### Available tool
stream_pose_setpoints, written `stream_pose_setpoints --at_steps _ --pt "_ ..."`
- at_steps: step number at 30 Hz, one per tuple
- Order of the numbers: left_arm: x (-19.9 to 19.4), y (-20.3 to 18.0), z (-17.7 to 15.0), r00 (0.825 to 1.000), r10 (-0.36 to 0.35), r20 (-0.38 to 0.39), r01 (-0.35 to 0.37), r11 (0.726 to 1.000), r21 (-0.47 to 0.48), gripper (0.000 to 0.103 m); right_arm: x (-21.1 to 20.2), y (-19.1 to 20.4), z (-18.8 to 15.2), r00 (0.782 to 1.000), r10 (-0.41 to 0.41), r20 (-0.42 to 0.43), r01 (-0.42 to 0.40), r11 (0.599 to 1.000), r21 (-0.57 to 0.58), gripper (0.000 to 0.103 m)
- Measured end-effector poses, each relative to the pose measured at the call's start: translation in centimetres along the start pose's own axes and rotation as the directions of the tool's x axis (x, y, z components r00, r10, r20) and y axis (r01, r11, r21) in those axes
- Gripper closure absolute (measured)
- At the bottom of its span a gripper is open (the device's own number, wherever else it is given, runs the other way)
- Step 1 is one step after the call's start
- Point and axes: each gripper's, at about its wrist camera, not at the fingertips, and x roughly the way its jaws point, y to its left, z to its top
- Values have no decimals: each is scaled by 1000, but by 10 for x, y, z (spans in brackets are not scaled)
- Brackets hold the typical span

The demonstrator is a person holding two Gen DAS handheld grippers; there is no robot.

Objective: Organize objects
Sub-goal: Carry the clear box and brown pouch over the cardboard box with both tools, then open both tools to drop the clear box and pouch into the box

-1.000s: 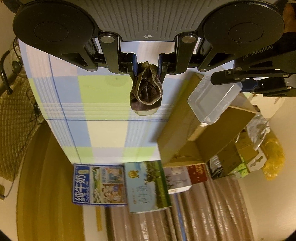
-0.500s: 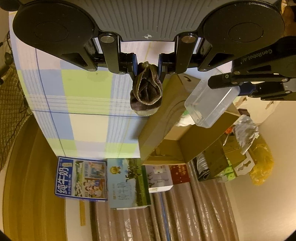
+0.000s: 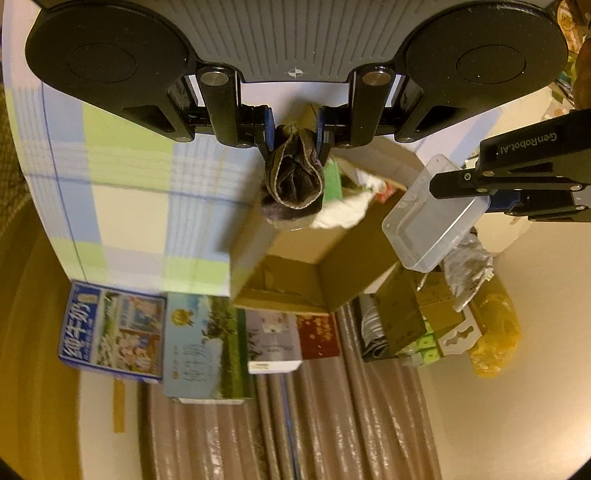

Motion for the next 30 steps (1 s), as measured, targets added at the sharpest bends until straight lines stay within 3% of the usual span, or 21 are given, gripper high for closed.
stream_pose_setpoints --at_steps 12,30 --pt "46 54 47 999 33 -3 -34 999 -5 78 61 9 52 1000 26 -17 -27 999 -24 85" --pt "121 79 69 998 17 -67 -16 1000 10 78 125 -10 82 998 30 -57 -30 1000 1 85"
